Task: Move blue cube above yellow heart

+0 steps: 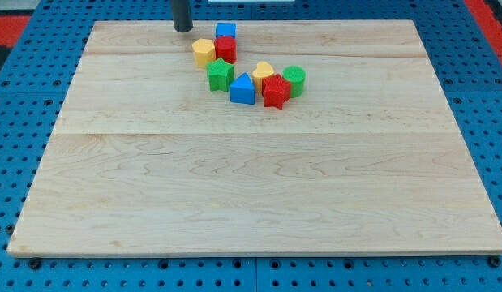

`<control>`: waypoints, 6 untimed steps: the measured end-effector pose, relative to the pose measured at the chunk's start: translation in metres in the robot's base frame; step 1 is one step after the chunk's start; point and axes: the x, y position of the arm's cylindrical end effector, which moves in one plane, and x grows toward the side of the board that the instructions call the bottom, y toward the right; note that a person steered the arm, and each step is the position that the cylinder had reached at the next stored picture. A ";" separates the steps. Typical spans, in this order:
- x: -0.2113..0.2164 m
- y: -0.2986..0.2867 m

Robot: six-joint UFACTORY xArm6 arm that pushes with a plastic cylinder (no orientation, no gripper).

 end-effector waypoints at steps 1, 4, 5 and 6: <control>0.014 0.001; -0.002 0.072; 0.003 0.112; 0.006 0.152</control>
